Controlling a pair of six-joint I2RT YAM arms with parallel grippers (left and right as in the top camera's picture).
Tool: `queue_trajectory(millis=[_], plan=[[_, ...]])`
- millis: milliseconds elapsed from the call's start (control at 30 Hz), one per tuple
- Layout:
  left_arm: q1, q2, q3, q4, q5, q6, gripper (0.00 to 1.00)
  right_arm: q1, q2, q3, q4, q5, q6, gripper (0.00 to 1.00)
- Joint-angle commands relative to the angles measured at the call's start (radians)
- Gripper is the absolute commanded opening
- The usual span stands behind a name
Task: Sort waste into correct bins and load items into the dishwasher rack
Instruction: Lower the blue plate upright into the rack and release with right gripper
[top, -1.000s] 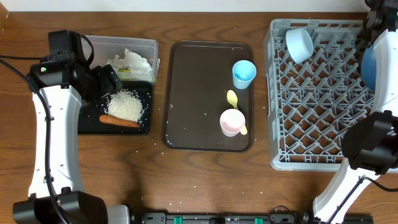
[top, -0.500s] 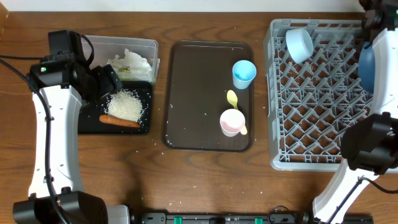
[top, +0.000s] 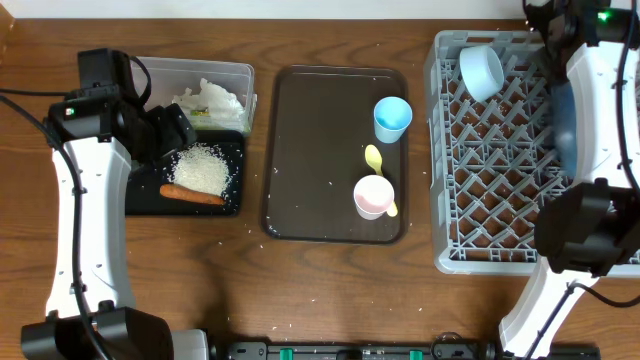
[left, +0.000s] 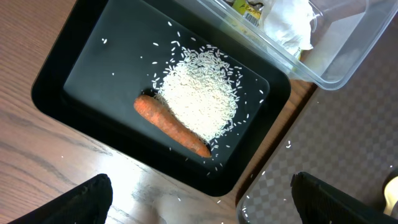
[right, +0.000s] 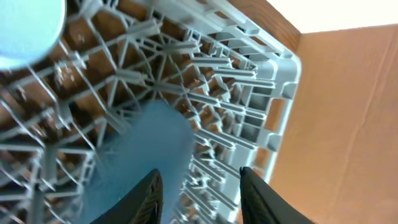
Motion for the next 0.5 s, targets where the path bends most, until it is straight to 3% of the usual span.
queue_trajectory(millis=[0, 367, 467], plan=[[0.003, 0.003, -0.006, -0.003, -0.009, 0.005, 0.94, -0.04, 0.009, -0.005, 0.006, -0.092, 0.158, 0.38], [0.003, 0.003, -0.006, -0.003, -0.009, 0.005, 0.94, -0.024, -0.089, -0.002, 0.058, -0.322, 0.305, 0.46], [0.003, 0.003, -0.006, -0.003, -0.009, 0.005, 0.94, 0.013, -0.161, -0.002, 0.03, -0.518, 0.372, 0.57]])
